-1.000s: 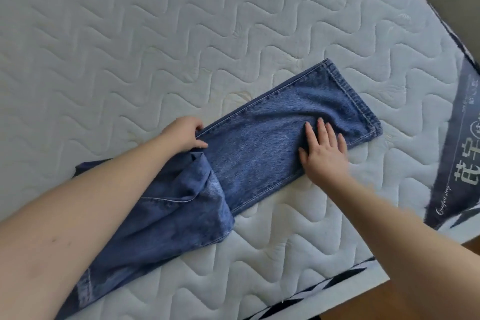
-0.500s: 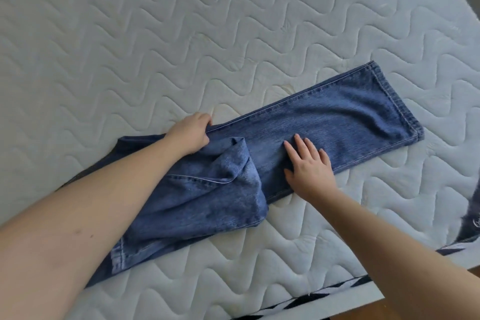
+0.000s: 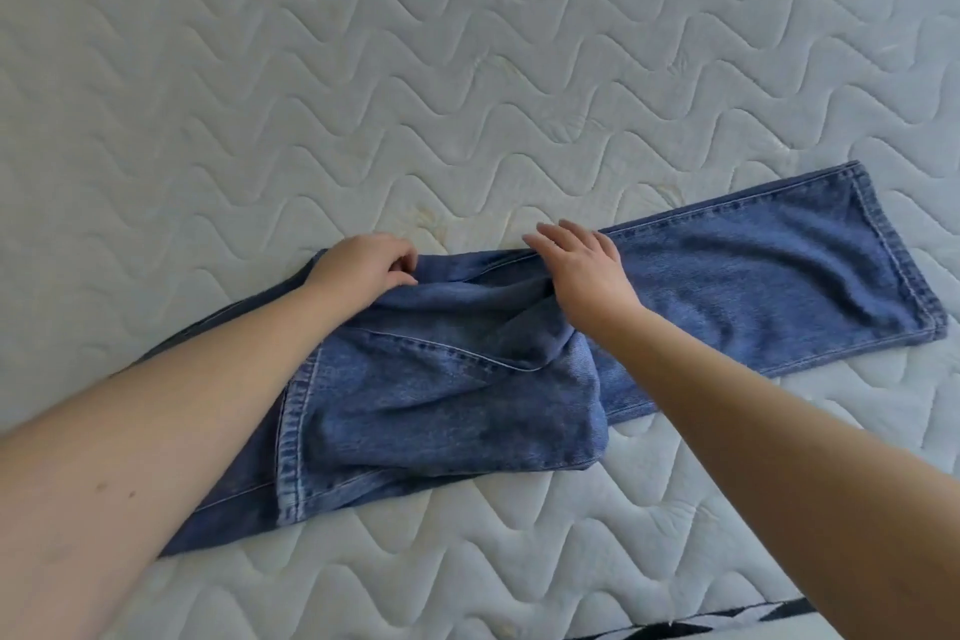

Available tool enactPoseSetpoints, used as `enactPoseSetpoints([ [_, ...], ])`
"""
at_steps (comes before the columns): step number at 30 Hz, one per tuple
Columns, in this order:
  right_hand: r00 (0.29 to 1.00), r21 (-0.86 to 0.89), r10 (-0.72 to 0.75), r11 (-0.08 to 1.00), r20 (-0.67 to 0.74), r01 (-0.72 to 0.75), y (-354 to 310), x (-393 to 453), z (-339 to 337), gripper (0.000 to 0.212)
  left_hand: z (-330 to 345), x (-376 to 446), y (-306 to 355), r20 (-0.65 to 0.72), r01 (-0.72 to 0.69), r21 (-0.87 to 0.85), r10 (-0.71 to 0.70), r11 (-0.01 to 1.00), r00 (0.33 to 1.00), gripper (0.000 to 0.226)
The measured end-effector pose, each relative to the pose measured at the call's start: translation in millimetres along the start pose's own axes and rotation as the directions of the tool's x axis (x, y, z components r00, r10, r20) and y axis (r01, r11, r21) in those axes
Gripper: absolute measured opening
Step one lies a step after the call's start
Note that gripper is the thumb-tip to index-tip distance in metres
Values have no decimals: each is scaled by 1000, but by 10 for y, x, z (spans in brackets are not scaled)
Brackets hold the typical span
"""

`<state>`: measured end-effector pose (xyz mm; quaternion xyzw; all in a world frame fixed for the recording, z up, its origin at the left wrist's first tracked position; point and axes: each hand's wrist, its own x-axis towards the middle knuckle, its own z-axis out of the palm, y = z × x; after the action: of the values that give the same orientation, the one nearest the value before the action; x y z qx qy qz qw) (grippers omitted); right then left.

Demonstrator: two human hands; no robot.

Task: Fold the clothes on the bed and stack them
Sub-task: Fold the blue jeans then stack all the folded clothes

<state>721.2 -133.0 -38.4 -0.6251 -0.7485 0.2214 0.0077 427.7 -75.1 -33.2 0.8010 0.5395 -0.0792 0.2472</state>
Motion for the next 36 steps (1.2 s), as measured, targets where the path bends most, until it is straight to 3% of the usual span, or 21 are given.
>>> enactPoseSetpoints([
  [2, 998, -52, -28, 998, 59, 31, -40, 138, -5, 47, 11, -31, -44, 67, -69, 9, 68, 998, 995, 22],
  [5, 996, -91, 0, 996, 89, 8, -108, 244, -30, 31, 66, -98, -65, 34, -155, 73, 153, 985, 988, 32],
  [9, 1000, -64, -3, 998, 0, 3, -133, 247, -53, 21, 104, -93, -61, -69, -180, 183, 195, 967, 978, 13],
  [13, 994, 10, -13, 1000, -107, 14, -119, 226, -81, 14, 68, -61, -107, -59, -125, 57, 128, 991, 990, 10],
  [21, 998, 50, 14, 999, -64, -11, -148, 319, -126, 18, 11, -76, -180, -27, -9, 1, 9, 1000, 1000, 15],
  [26, 997, 96, -57, 994, 52, 52, -17, 372, -319, 29, -119, -7, -246, 161, -18, -153, 43, 988, 986, 13],
  [29, 996, 9, -85, 996, 42, 85, 33, 479, -323, 30, -206, 87, -277, 243, -42, -103, 66, 994, 968, 25],
  [32, 998, -126, -35, 991, 44, 40, 45, 561, -231, 24, -211, 153, -283, 236, 54, -95, -30, 994, 971, 34],
  [36, 994, -95, 72, 992, -84, -80, 150, 458, -149, 30, -139, 184, -290, 201, 189, -139, -159, 972, 966, 30],
])
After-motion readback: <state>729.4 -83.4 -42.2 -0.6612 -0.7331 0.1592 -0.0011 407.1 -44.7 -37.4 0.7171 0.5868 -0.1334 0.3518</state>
